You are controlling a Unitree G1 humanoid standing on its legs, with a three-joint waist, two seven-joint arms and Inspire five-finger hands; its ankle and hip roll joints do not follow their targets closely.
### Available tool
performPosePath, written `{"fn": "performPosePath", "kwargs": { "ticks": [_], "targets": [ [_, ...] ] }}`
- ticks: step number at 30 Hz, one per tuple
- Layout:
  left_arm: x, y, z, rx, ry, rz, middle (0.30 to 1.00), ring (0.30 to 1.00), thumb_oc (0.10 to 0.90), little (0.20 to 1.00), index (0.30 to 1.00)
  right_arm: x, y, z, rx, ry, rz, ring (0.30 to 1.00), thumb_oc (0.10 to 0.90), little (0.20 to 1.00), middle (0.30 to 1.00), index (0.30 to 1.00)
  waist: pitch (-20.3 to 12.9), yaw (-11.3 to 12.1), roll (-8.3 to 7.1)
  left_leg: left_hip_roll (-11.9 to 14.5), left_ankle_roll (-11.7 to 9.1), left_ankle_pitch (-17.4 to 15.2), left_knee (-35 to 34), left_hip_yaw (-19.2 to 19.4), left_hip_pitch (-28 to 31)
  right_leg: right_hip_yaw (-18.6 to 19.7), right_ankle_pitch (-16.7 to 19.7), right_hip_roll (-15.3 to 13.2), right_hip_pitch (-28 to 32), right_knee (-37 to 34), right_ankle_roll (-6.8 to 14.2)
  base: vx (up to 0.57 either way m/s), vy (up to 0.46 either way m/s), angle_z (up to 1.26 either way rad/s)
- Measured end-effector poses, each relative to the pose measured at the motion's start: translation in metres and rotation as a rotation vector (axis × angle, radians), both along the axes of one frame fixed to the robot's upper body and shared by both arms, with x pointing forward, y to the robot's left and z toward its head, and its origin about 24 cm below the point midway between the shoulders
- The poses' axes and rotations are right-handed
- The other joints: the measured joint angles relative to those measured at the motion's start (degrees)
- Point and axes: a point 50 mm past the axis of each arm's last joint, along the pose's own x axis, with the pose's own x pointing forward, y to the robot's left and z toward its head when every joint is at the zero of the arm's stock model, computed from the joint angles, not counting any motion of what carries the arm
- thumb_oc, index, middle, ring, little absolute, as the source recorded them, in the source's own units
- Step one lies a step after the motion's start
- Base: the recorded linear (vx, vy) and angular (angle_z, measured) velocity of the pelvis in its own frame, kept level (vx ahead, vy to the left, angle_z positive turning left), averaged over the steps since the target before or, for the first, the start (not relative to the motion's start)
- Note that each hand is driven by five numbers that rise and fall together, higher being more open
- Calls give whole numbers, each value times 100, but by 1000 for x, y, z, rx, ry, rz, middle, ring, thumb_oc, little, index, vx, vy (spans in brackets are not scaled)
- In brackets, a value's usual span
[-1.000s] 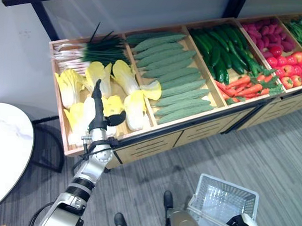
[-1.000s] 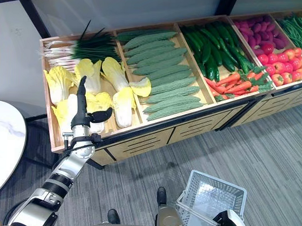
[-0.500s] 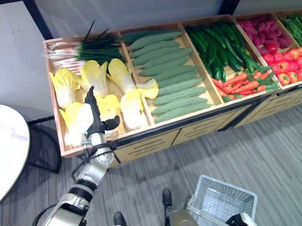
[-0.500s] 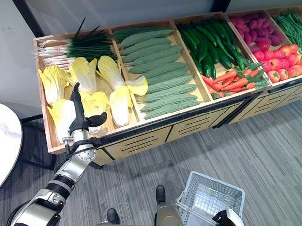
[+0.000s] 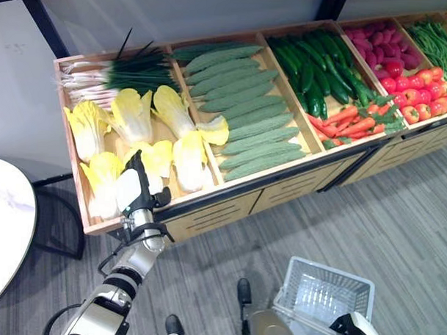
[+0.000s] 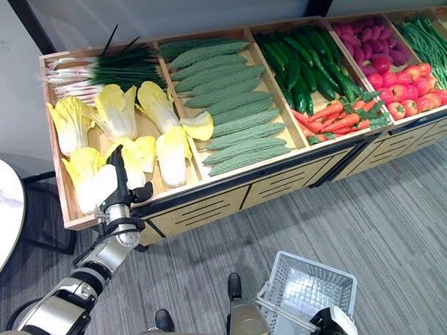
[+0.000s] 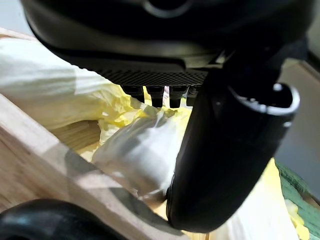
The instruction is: Get the vegetables into the basket
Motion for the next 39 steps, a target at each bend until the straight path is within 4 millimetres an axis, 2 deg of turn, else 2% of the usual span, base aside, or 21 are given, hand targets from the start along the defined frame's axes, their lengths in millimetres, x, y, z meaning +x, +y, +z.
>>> {"fn": "performPosePath", "kwargs": {
  "ticks": [4, 8, 10, 11, 12, 24, 29, 32, 34, 35, 38, 39],
  "targets": [
    [4, 4, -2, -7, 28, 30, 1000, 1000, 900, 1000, 1000, -1, 0, 0, -1, 1, -1, 300, 400, 300, 300, 300, -36, 4, -5, -6, 0, 0, 0, 49, 2, 56, 20, 6, -30, 7, -6, -2, 5, -7],
    [6, 8, -10, -145, 63, 147, 1000, 1000, 900, 1000, 1000, -2, 0, -1, -5, 13, 3, 300, 400, 300, 300, 300, -136, 1, -17, -9, 0, -7, -1, 123, 10, 103, 38, 15, -63, 5, -11, 14, 0, -8],
    [4, 12, -17, -169, 104, 183, 912, 912, 837, 912, 912, -3, 0, -1, -5, 19, 4, 300, 400, 300, 300, 300, -245, -16, -24, -1, 3, -24, -1, 142, 13, 120, 37, 25, -73, -1, -12, 9, 1, -7],
    [4, 13, -22, -189, 134, 208, 775, 775, 739, 775, 775, -4, 0, -1, -10, 30, 11, 300, 400, 300, 300, 300, -343, -18, -18, 0, -3, -30, -1, 167, 32, 141, 37, 30, -71, -4, -12, 8, -5, -11],
    [2, 14, -26, -194, 156, 221, 300, 300, 400, 300, 300, -5, 0, -2, -12, 36, 17, 300, 400, 300, 300, 300, -381, -25, -57, 0, -9, -44, -1, 194, 44, 155, 35, 34, -74, -6, -14, 10, -6, -13],
    [-10, 43, -35, -293, 206, 349, 300, 300, 400, 300, 300, -1, -4, 0, -18, 53, 44, 300, 400, 300, 300, 300, -526, -122, 20, 13, -2, -120, -3, 411, 171, 337, 46, 93, -72, -17, -23, 11, 10, -10],
    [-6, 45, -31, -398, 169, 387, 300, 300, 400, 300, 300, -2, -5, 1, -19, 61, 43, 300, 400, 300, 300, 300, -530, -126, 26, 18, 0, -128, -3, 437, 196, 364, 47, 103, -60, -17, -26, -1, 4, -3],
    [10, 34, -9, -596, 24, 390, 300, 300, 400, 300, 300, -5, -4, 0, -15, 70, 41, 300, 400, 300, 300, 300, -526, -80, 21, 16, 0, -119, -1, 408, 170, 332, 54, 92, -62, -10, -34, -28, -5, 6],
    [15, 24, 10, -688, -92, 328, 300, 300, 400, 300, 300, -10, -3, -1, -7, 74, 38, 300, 400, 300, 300, 300, -474, -47, -37, 14, -4, -94, -2, 326, 136, 254, 84, 72, -53, 7, -16, -20, -1, 21],
    [8, 6, 41, -738, -275, 149, 300, 300, 400, 300, 300, -10, -1, -1, 6, 54, 27, 300, 400, 300, 300, 300, -296, -52, -137, 13, -51, -41, -1, 239, 128, 170, 95, 53, -9, 11, -28, -18, -4, 30],
    [0, -13, 61, -755, -385, -15, 300, 300, 400, 300, 300, -12, -2, -1, 11, 50, 1, 300, 400, 300, 300, 300, -233, -31, -148, 3, -40, -40, 0, 115, 157, 65, 93, 13, 93, 9, -50, -2, 16, 23],
    [0, -11, 65, -768, -400, -24, 300, 300, 400, 300, 300, -11, -2, -1, 12, 50, -2, 300, 400, 300, 300, 300, -212, -31, -148, -4, -34, -47, -1, 115, 172, 52, 63, 5, 108, 8, -15, 9, 18, 11]
  ]
}}
